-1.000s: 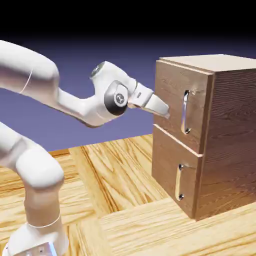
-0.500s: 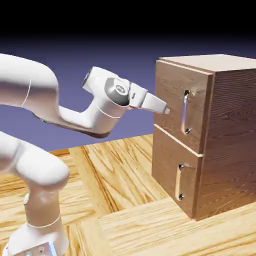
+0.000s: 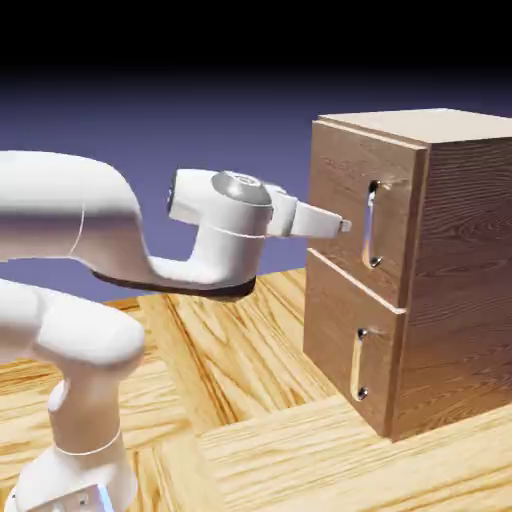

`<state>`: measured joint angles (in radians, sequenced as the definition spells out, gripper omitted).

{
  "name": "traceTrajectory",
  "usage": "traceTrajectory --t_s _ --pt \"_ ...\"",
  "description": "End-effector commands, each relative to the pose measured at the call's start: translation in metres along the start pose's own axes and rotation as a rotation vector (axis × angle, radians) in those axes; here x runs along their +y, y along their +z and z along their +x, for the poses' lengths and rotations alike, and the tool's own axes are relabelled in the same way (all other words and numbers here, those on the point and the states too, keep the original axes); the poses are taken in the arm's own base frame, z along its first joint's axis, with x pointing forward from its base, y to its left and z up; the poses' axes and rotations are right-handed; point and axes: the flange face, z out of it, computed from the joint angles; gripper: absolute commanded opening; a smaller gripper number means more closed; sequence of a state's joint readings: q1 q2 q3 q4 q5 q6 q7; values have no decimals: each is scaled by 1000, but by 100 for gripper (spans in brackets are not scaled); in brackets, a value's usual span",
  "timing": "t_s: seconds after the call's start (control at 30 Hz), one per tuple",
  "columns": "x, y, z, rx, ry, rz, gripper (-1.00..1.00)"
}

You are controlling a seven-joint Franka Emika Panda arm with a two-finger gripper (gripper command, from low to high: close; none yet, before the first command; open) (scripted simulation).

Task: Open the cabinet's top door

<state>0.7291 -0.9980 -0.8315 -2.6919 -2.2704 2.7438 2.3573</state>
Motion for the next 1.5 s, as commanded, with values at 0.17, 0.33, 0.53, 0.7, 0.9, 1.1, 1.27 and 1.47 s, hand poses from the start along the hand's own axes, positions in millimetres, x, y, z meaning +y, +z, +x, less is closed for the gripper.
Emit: traceTrajectory --t_s 0.17,0.33,0.53,0.7,0.9,1.1,1.27,1.47 --pt "16 11 -2 58 36 82 100" --pt "30 22 -6 98 71 160 100" --pt "33 49 -5 114 93 205 100" --pt "27 78 -3 115 91 204 -100" --pt "18 42 -20 200 105 112 -100" --pt "4 7 -42 290 120 11 -100" --pt "-11 -20 -62 369 133 -78 -100" --pt "-31 -46 -86 453 146 -173 -100"
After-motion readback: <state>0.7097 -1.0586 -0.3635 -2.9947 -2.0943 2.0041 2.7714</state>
